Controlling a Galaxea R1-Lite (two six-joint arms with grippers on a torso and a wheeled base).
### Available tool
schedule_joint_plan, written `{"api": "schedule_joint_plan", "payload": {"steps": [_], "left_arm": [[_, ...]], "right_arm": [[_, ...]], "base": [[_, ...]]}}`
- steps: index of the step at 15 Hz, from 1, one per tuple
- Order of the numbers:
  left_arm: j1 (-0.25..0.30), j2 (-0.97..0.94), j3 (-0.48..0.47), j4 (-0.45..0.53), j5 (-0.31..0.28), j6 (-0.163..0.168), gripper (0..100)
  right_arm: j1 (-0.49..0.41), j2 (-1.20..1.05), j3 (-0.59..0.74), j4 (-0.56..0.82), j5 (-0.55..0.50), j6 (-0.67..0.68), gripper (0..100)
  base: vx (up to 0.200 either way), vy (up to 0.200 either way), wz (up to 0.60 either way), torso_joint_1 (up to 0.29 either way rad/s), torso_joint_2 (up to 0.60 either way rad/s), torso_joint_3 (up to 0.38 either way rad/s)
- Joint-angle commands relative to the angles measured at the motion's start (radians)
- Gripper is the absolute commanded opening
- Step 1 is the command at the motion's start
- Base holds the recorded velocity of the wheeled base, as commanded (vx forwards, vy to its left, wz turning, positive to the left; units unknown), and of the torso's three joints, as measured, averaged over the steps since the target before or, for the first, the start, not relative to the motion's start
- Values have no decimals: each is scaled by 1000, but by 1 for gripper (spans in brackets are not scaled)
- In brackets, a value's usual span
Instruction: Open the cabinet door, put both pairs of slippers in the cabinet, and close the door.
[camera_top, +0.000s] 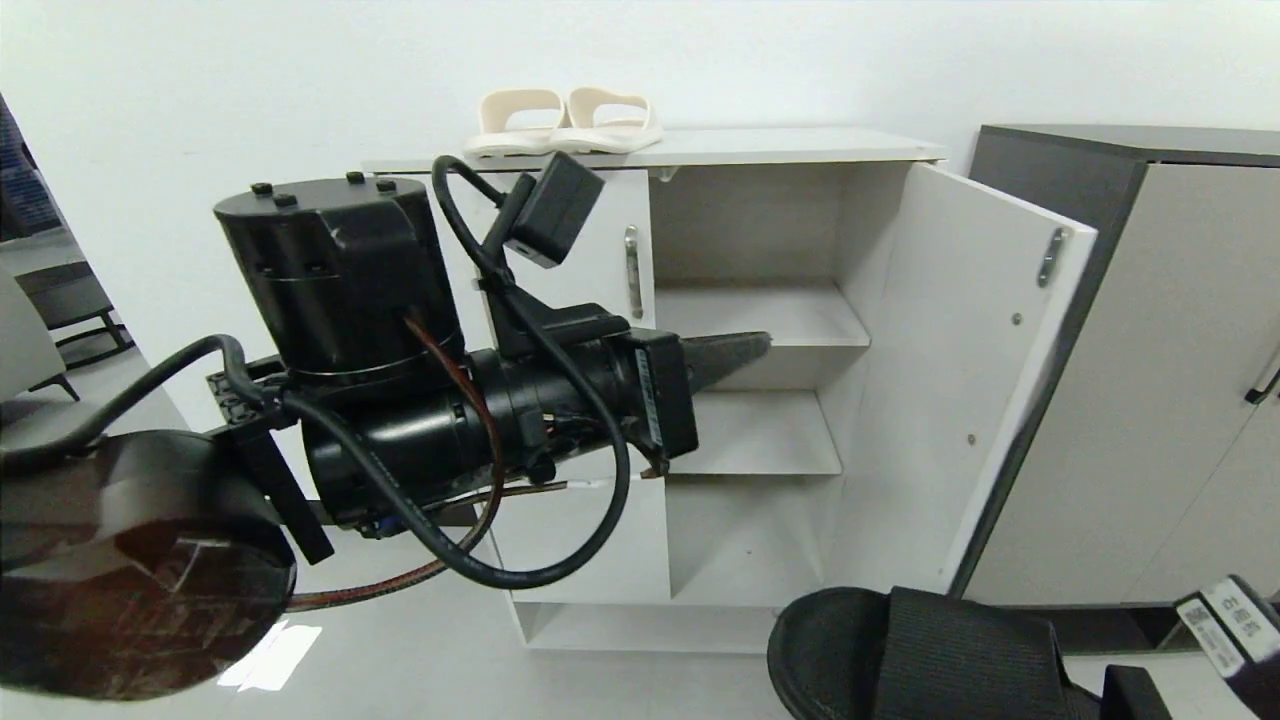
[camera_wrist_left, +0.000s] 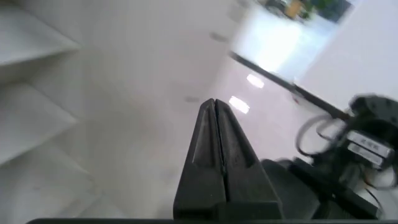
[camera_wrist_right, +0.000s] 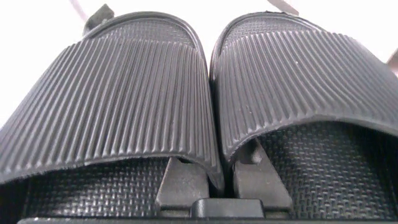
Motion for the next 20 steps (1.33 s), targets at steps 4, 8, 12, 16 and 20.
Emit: {"api": "schedule_joint_plan", "payload": {"steps": [4,8,12,16,20], "left_arm": [[96,-361,203,178,525,131,0],[243,-678,500,281,802,229,0],[570,-1062,736,355,847,215,0],[682,-1301,860,543,828,241,0],[706,-1597,915,714,509,306,0]], "right_arm": [[14,124,-181,98,-329,121,0],[20,209,-253,98,-552,131,0],[19,235,-254,98,-579,131,0],[14,227,-253,97,-581,131,0],[13,216,-254,94,-579,131,0]], "base": [[0,0,0,0,0,0],[0,0,0,0,0,0],[0,0,0,0,0,0],[0,0,0,0,0,0],[0,0,0,0,0,0]]}}
